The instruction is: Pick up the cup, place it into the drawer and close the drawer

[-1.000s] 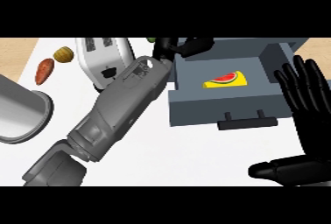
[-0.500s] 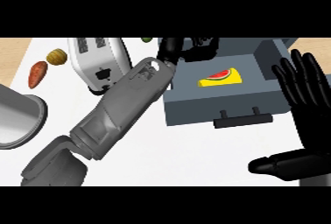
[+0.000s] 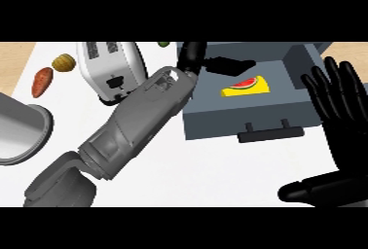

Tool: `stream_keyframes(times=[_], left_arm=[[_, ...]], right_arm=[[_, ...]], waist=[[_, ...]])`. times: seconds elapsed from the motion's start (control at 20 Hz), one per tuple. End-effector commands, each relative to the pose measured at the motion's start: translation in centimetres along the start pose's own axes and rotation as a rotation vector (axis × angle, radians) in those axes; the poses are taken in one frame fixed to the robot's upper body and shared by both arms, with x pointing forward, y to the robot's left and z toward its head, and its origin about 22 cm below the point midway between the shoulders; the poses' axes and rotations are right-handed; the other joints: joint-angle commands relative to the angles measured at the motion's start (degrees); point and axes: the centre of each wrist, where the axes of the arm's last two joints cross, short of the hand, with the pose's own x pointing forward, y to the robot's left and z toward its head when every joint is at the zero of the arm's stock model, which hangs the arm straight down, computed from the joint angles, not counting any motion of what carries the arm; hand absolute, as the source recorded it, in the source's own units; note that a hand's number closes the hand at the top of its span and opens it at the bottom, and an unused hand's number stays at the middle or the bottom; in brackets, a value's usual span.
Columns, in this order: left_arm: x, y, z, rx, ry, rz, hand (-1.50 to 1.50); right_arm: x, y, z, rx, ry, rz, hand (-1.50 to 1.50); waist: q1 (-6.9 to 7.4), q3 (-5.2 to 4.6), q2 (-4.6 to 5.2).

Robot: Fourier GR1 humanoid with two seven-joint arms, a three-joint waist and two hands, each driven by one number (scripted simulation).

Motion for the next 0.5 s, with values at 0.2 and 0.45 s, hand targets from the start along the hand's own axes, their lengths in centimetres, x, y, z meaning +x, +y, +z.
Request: stream_keyframes(times=[0.2, 0.45], left_arm=[[2.1, -0.6, -0.2, 0.012, -0.107, 0.228, -1.50], [1.4, -0.3, 0.5, 0.024, -0.077, 0.280, -1.50]], right_arm=[[1.0, -2.1, 0.9, 0.021, 0.012, -0.046, -1.50], [1.6, -3.4, 1.5, 0.050, 0.018, -0.004, 1.50]], waist=[[2.62, -0.04, -0.87], [5.20, -0.06, -1.41]])
